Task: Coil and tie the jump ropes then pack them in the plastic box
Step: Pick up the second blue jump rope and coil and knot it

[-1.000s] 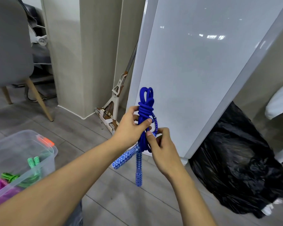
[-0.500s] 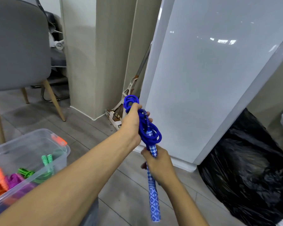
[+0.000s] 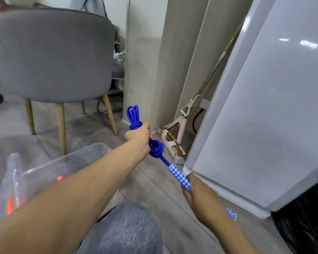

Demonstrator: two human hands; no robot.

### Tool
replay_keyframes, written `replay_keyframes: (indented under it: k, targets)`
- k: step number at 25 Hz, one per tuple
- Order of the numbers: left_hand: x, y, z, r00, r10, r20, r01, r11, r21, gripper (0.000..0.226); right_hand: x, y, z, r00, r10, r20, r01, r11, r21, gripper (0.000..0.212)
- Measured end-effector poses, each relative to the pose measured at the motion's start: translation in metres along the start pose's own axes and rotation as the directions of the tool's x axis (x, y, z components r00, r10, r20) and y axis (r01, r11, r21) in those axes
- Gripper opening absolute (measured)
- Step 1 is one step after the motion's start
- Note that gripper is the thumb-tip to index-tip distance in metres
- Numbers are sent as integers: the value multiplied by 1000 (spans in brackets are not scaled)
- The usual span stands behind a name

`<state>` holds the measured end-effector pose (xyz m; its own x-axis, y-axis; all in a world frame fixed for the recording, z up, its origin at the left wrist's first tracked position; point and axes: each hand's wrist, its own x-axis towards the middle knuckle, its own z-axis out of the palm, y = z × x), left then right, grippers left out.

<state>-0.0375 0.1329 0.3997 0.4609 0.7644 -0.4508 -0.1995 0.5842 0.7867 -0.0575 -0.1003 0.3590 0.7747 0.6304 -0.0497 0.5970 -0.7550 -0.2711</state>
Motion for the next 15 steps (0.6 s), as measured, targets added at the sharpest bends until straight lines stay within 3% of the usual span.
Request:
replay_keyframes:
  k: [4, 7, 11, 15]
  targets:
    - [43, 19, -38, 986, 154, 56, -157, 986, 56, 16, 31, -5, 16, 996, 39, 76, -30, 993, -117, 16]
    - [78, 28, -78, 962, 227, 149, -257, 941, 222, 19, 64, -13, 26, 993, 30, 115, -1, 970, -243, 21]
    - [114, 34, -120, 937, 128, 326, -269, 858, 437, 8, 132, -56, 51, 989, -146, 33, 146, 884, -445, 33]
    - [158, 30, -162, 946, 89, 313, -256, 796, 548, 11, 191, -115, 93, 970, -236, 64, 240, 868, -435, 26]
